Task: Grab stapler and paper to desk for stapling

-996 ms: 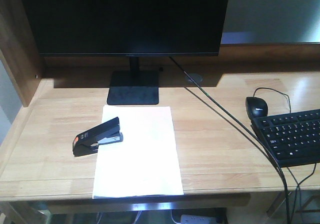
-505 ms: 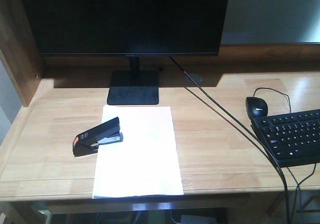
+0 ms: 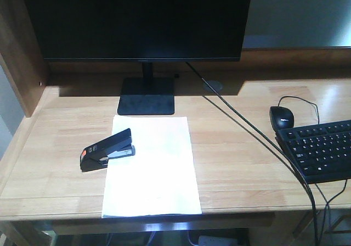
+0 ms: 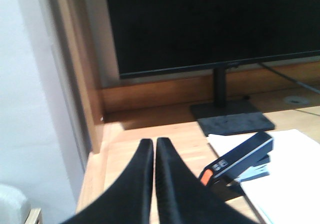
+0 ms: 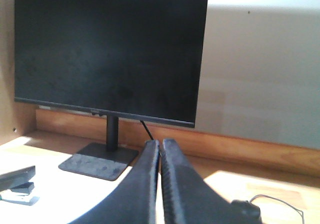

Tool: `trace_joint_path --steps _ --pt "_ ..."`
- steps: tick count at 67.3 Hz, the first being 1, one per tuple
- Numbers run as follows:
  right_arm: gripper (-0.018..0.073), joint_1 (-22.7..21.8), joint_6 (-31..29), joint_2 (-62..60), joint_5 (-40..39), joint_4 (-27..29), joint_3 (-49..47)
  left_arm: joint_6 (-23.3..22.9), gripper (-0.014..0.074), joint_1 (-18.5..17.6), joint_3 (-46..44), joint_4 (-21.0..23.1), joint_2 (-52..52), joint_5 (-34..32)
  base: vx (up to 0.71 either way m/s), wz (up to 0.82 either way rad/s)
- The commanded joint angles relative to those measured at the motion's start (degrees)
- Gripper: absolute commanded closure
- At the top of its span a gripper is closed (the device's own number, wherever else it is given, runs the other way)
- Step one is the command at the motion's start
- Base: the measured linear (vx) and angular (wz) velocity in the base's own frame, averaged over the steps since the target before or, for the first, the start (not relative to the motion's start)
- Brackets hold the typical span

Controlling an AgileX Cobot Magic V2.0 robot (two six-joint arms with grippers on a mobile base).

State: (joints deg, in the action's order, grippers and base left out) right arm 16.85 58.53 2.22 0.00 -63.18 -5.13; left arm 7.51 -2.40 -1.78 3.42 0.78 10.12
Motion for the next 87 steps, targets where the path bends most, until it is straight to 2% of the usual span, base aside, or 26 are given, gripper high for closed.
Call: trace_joint_path --steps 1,11,21,33,44,87 --pt "0.0568 -0.29 -0.21 0.55 -1.51 -0.40 -1.69 -2.20 0.0603 0.70 0.73 -0.07 0.89 -8.23 0.00 0.01" --pt "0.0568 -0.29 -0.21 0.55 -1.51 -0.40 -1.69 -5.67 0.0603 0.64 5.00 -1.00 0.89 -14.67 0.00 0.00" --pt "0.0568 -0.29 -0.21 0.55 -1.51 -0.40 -1.69 -8.84 0.0603 -1.51 4.98 -3.80 0.89 -14.05 0.00 0.00" --pt "0.0568 -0.29 -0.21 0.55 -1.51 -0.40 -1.69 -8.87 0.0603 -5.58 4.98 -3.96 0.89 -14.22 0.00 0.00" --pt "0.0568 -0.29 -0.21 0.55 -1.51 -0.40 -1.69 -8.81 0.0603 -5.52 4.98 -2.07 0.89 -14.42 0.00 0.00" --pt "0.0568 -0.29 -0.21 0.55 -1.51 -0.40 -1.69 -8.94 0.0603 -4.86 4.98 -2.07 0.89 -14.36 0.00 0.00"
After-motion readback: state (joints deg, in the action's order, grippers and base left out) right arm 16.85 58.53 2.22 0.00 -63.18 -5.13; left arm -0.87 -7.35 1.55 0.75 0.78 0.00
